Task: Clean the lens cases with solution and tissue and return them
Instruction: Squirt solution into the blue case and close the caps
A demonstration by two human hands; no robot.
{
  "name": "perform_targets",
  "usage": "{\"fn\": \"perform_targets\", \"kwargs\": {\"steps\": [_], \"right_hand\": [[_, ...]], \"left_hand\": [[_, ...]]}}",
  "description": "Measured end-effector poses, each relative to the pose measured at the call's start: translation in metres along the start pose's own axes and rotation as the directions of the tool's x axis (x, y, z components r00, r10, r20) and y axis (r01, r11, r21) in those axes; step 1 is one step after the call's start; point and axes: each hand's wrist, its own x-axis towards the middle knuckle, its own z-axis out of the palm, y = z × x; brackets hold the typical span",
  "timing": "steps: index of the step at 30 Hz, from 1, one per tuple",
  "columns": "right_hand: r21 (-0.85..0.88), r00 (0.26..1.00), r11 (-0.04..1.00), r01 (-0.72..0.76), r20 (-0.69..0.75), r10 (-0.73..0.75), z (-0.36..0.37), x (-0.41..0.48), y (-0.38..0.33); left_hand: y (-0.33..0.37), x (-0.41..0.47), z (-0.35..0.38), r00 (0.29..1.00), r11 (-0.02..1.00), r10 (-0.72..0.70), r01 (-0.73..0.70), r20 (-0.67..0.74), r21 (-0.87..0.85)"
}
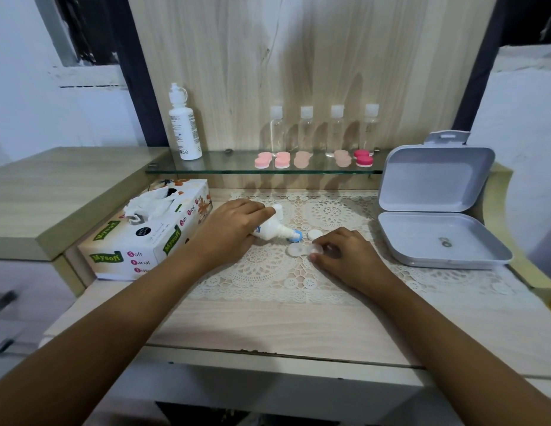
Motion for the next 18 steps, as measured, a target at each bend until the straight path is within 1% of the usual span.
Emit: {"fn": "perform_targets", "kwargs": {"steps": [3, 18], "right_hand": [[0.015, 1.0, 1.0, -0.009, 0.013, 0.009, -0.001, 0.001, 0.001], [0.026, 1.0, 0.999, 0.017, 0.005, -0.018, -0.003, 0.001, 0.001]], "left_hand": [[0.003, 0.005, 0.001, 1.0, 1.0, -0.004, 0.003, -0.014, -0.021], [0.017, 0.015, 0.01, 0.996, 0.994, 0.092, -0.093, -0.019, -0.055]]}}
